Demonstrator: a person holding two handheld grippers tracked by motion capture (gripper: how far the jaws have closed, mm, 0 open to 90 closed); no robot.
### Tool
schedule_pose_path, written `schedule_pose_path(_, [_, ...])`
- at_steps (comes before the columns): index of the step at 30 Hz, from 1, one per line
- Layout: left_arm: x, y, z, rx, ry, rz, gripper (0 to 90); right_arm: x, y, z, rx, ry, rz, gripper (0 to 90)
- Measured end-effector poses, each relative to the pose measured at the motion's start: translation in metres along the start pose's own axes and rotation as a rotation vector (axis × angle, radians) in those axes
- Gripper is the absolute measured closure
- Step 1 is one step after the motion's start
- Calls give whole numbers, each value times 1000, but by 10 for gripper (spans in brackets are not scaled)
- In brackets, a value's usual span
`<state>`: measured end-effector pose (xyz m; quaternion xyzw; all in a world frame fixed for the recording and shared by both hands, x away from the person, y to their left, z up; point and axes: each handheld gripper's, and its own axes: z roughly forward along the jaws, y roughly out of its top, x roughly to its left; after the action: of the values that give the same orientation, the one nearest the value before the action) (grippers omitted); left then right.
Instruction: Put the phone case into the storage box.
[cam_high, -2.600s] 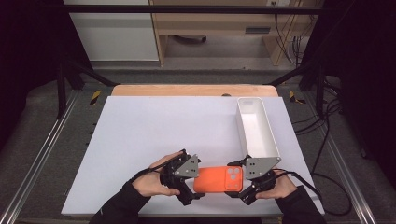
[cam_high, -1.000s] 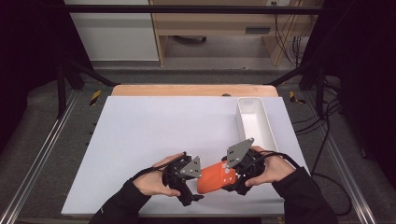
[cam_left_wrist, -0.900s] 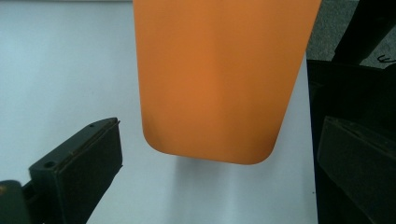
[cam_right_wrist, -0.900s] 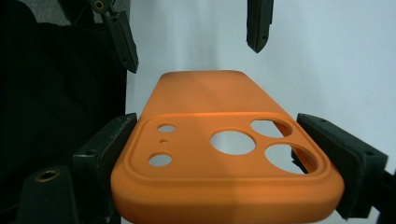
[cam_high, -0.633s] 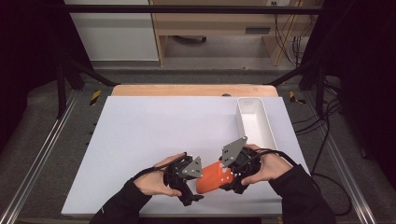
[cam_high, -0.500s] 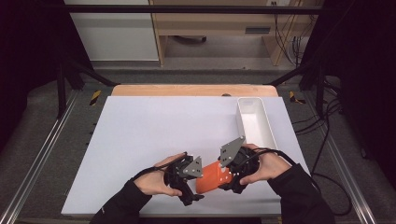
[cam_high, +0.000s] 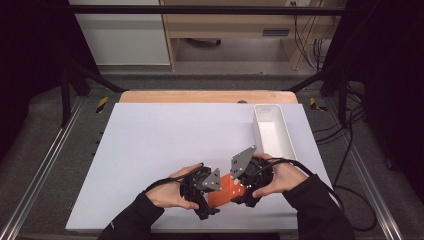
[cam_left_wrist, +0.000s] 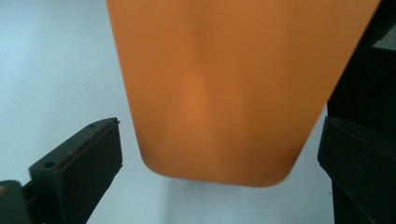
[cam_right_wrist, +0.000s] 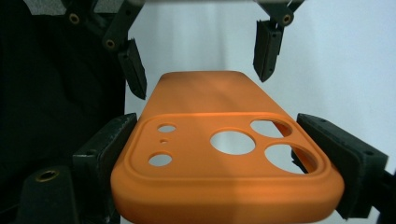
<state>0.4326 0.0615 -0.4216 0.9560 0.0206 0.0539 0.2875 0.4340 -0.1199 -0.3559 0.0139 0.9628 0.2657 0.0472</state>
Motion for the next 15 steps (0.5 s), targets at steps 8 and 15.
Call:
schedule_pose_path(8, [-1,4,4,20,12,14,0,1,6,3,5,1,-8,160])
schedule_pose_path(15, [-3,6,5,53,23,22,0,2,12,3,12,1,-15,160])
